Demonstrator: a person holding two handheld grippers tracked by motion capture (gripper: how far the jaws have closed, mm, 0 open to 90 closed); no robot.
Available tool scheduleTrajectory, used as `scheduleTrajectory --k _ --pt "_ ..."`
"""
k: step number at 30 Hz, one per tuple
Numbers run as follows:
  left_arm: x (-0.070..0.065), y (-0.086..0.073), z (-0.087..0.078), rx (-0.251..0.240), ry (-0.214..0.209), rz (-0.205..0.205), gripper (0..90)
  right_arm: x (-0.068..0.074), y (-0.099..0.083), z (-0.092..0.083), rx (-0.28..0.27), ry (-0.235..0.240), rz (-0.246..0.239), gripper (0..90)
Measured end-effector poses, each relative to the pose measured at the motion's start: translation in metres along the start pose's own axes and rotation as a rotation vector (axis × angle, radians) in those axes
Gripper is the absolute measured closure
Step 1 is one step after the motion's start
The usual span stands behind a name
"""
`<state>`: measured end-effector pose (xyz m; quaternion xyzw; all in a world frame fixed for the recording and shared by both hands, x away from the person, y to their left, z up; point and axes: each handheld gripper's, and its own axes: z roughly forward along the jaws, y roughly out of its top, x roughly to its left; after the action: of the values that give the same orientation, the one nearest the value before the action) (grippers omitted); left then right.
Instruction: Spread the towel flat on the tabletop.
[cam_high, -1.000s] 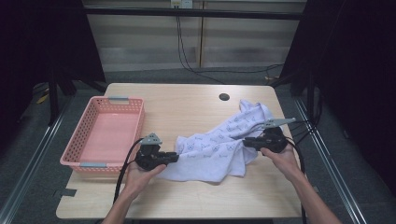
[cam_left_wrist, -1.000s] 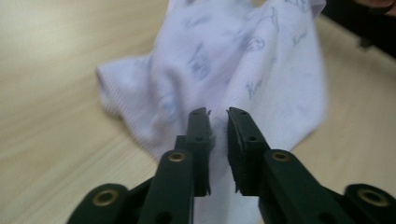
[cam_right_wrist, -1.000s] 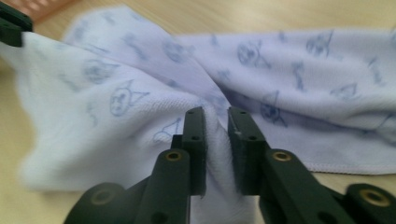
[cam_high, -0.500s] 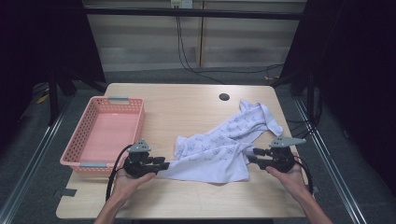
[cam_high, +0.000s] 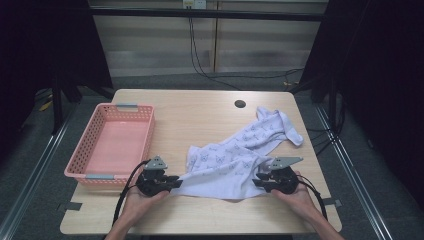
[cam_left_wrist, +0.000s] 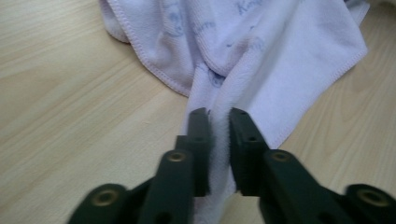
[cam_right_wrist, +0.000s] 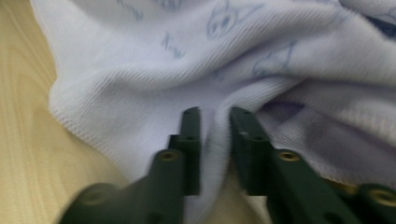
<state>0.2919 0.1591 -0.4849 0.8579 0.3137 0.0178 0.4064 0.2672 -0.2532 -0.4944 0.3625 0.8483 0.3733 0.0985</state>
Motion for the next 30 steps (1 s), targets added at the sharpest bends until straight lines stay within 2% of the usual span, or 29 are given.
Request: scheduleTrajectory --k 2,3,7,12,14,17,19,24,26,27,29,30 --pt "0.000 0.001 -0.001 -0.017 -0.002 -0.002 84.3 0.001 0.002 -0.004 -0.026 0.001 0.005 85.7" --pt "0.000 0.003 -0.003 -0.037 -0.023 -0.019 85.2 0.000 0.003 -0.008 -0.043 0.006 0.016 87.0" --pt "0.001 0.010 -0.009 -0.087 -0.045 -0.020 86.5 -0.009 0.009 -0.030 -0.132 -0.007 0.057 87.9" --pt "0.003 0.036 -0.022 -0.195 -0.070 -0.035 86.6 -0.028 0.019 -0.055 -0.225 -0.041 0.111 88.1" --pt "0.005 0.048 -0.030 -0.227 -0.057 -0.035 86.8 -0.036 0.028 -0.070 -0.279 -0.057 0.133 88.1" --pt "0.007 0.068 -0.042 -0.274 -0.056 -0.031 86.9 -0.044 0.046 -0.090 -0.335 -0.086 0.131 88.2" --pt "0.008 0.085 -0.052 -0.309 -0.040 -0.018 87.0 -0.047 0.060 -0.101 -0.377 -0.107 0.127 88.2" --pt "0.010 0.122 -0.070 -0.385 -0.012 -0.001 87.0 -0.055 0.095 -0.118 -0.478 -0.129 0.137 88.4" --pt "0.012 0.135 -0.079 -0.408 0.004 0.005 87.1 -0.059 0.108 -0.124 -0.508 -0.149 0.135 88.5" --pt "0.014 0.142 -0.087 -0.418 0.010 0.024 87.2 -0.063 0.114 -0.128 -0.522 -0.154 0.137 88.5" --pt "0.016 0.150 -0.095 -0.443 0.009 0.023 87.3 -0.066 0.127 -0.136 -0.530 -0.190 0.128 88.5" --pt "0.016 0.156 -0.100 -0.442 0.026 0.033 87.3 -0.067 0.132 -0.139 -0.534 -0.190 0.121 88.5"
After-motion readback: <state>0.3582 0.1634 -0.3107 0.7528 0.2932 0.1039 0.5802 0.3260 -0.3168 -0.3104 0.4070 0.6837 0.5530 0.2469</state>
